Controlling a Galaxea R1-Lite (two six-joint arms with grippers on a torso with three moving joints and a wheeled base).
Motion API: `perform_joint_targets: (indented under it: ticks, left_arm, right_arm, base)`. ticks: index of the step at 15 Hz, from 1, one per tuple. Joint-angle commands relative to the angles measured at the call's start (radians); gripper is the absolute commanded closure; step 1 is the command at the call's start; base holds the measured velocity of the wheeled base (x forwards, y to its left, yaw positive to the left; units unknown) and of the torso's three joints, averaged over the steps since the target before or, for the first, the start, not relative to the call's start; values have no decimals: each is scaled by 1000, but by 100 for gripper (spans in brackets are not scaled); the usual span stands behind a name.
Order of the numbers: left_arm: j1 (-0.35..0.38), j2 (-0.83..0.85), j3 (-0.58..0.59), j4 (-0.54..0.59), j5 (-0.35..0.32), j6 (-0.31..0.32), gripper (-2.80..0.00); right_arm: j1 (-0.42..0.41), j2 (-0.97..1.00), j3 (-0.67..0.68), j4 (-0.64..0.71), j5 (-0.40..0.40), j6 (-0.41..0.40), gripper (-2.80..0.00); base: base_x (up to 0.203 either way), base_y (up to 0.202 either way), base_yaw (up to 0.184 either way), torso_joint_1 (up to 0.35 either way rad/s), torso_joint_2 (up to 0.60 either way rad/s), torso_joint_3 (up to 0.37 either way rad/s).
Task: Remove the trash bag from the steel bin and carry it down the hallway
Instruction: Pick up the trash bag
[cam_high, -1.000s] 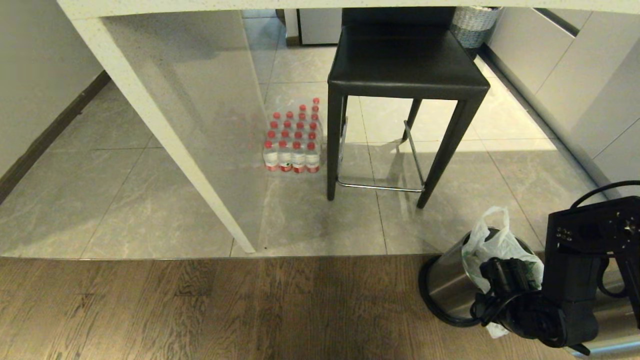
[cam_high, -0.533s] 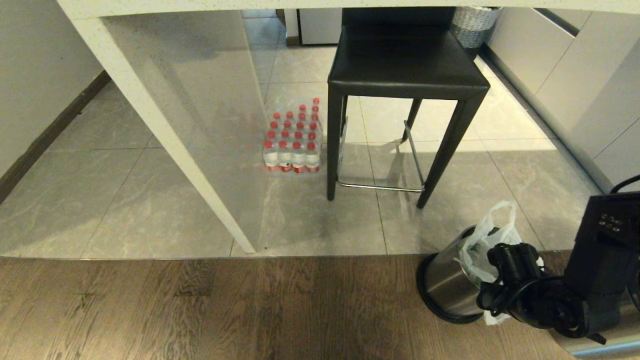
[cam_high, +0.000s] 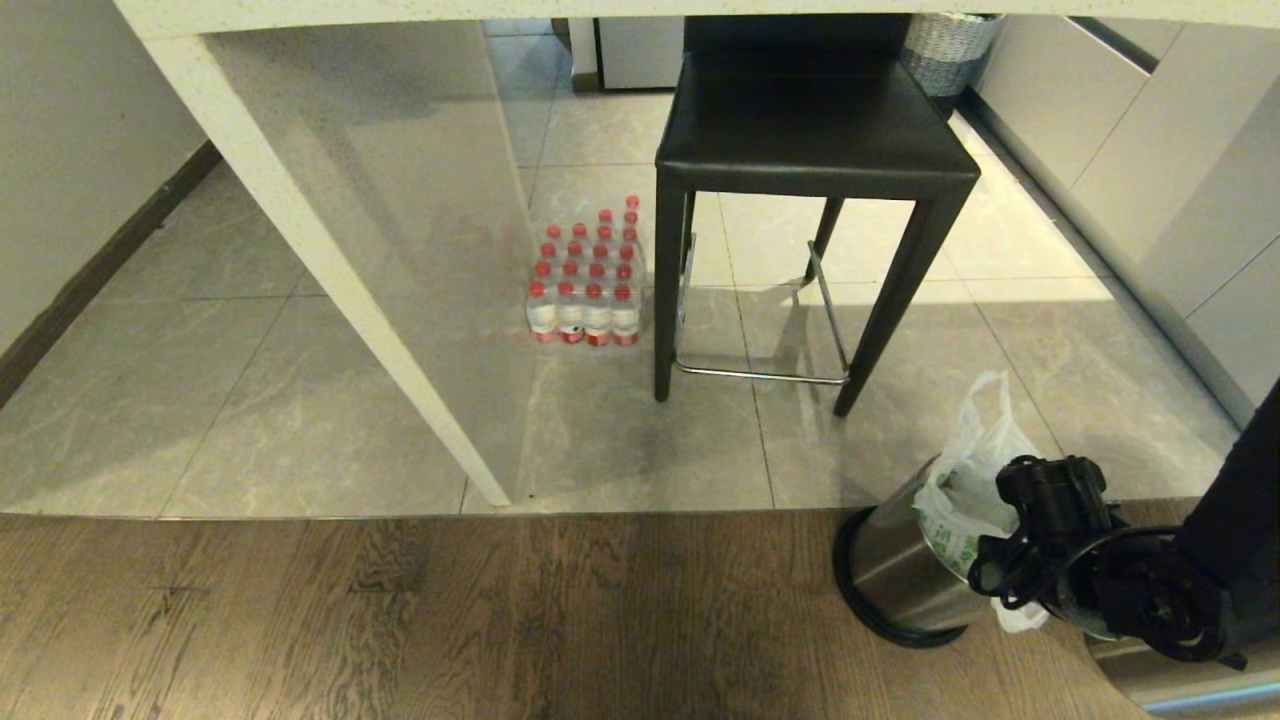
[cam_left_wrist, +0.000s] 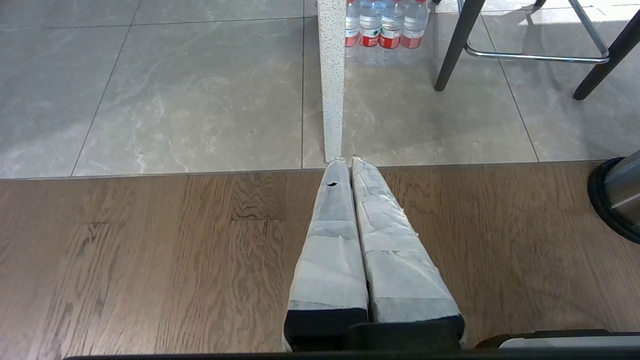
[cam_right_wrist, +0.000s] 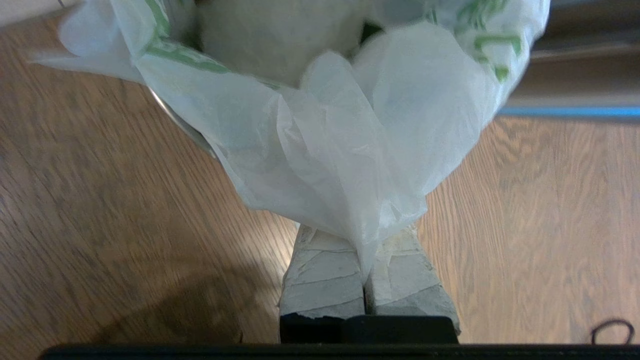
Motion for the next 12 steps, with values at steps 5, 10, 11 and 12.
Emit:
perform_joint_targets:
  ticks: [5, 10, 11, 12]
  left_arm:
    - [0, 0, 0, 0, 0, 0, 0]
    - [0, 0, 0, 0, 0, 0, 0]
    - [0, 0, 0, 0, 0, 0, 0]
    - [0, 0, 0, 0, 0, 0, 0]
  right_arm:
    - [24, 101, -126, -8, -9, -47, 0]
    - [21, 204, -178, -124, -94, -163, 0]
    - [20, 206, -185, -130, -93, -169, 0]
    - [14, 209, -187, -131, -91, -170, 0]
  base:
    - [0, 0, 0, 0, 0, 0]
    - [0, 0, 0, 0, 0, 0]
    - [0, 0, 0, 0, 0, 0]
    - [0, 0, 0, 0, 0, 0]
